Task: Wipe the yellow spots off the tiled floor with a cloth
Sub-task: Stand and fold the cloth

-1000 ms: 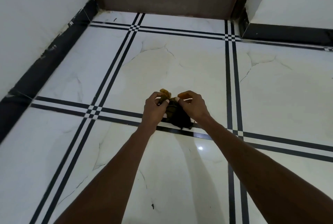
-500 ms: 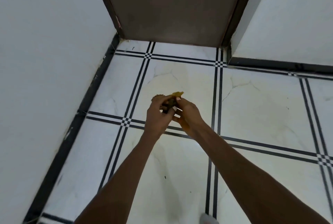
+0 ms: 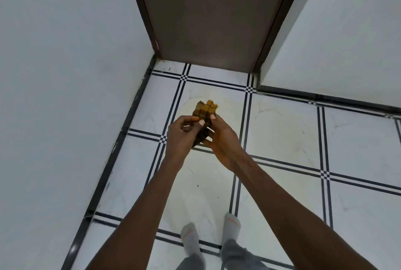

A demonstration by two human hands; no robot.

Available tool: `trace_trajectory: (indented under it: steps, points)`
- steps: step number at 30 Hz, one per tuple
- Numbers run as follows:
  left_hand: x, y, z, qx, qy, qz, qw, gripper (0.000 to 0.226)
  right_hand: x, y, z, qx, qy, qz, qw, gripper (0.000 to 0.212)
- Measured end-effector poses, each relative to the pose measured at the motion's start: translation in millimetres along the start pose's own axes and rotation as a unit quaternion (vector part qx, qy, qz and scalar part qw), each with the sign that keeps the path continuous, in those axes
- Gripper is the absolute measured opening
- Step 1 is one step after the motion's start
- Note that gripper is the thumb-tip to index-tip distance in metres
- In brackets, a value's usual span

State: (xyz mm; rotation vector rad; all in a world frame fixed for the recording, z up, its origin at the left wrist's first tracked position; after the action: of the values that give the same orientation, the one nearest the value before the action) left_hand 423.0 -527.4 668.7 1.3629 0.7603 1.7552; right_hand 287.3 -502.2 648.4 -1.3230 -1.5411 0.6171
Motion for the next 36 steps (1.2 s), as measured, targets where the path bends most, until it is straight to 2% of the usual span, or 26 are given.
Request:
trace_trajectory:
  steps: [5,8,11,13,14,17,19,21,23,27,30,32,34,36]
  points:
    - [43.2,30.5,30.8,-0.023,0.014,-0.015,1.0,0.024,45.4,-42.5,-29.6,0.039,0.008,0.012,0.999,0.035]
    - [65.9,43.5,41.8,-0.028,-0.007,-0.031,0.999,0.03,66.0,-60.8,-39.0,0.048,0.02,0.017,0.998,0.031]
    - [79.2,45.3,59.7,-0.039,0.046,-0.04,0.997,0.033,81.3,-75.9,-44.7,0.051,0.037,0.021,0.998,0.029]
    - [74.0,27.2,70.9,-0.002,0.069,0.029,0.997,0.036,87.6,-83.0,-44.8,0.03,0.05,0.013,0.998,0.028]
    - [70.5,14.3,71.8,0.024,0.051,0.088,0.995,0.04,90.8,-87.6,-46.2,0.012,0.049,0.007,0.999,0.028]
    - [73.9,-26.1,52.6,0.138,-0.088,0.261,0.951,0.066,97.3,-100.7,-48.2,-0.044,0.027,-0.01,0.999,0.031]
    - [86.0,-33.3,35.1,0.22,-0.175,0.298,0.912,0.074,100.3,-109.0,-44.4,-0.076,0.016,-0.016,0.997,0.035]
    - [95.9,-23.9,17.1,0.298,-0.229,0.287,0.881,0.076,101.5,-115.4,-37.2,-0.098,0.012,-0.024,0.995,0.037]
    - [104.9,-6.4,4.4,0.343,-0.242,0.252,0.872,0.068,102.2,-119.6,-25.5,-0.1,0.007,-0.032,0.994,0.036]
    - [117.7,29.7,-1.6,0.322,-0.21,0.172,0.907,0.04,97.6,-128.6,17.4,-0.047,0.038,-0.028,0.998,0.032]
    - [120.4,45.2,5.0,0.25,-0.156,0.125,0.948,0.04,90.5,-132.5,50.8,0.082,0.04,-0.006,0.996,0.031]
    - [125.4,55.9,7.7,0.179,-0.108,0.089,0.974,0.038,90.1,-136.6,65.8,0.237,0.012,0.019,0.971,0.033]
    - [131.6,69.5,7.5,0.127,-0.071,0.036,0.989,0.033,96.1,-141.7,69.6,0.387,-0.032,0.049,0.92,0.045]
    - [138.9,84.6,6.3,0.064,-0.037,-0.025,0.997,0.029,105.6,-152.2,65.2,0.411,-0.031,0.092,0.907,0.048]
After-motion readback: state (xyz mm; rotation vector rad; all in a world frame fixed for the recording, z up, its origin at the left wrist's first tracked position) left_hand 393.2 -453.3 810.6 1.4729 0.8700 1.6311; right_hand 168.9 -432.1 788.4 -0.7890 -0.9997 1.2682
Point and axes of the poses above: each hand's wrist, its own x-axis away from the middle knuckle, its own z-axis out of the back of the hand, y = z × x, the point moved 8 cm from there along -x, towards the middle knuckle, and after that the axes turned 13 degrees about z, right-handed, at the moved point
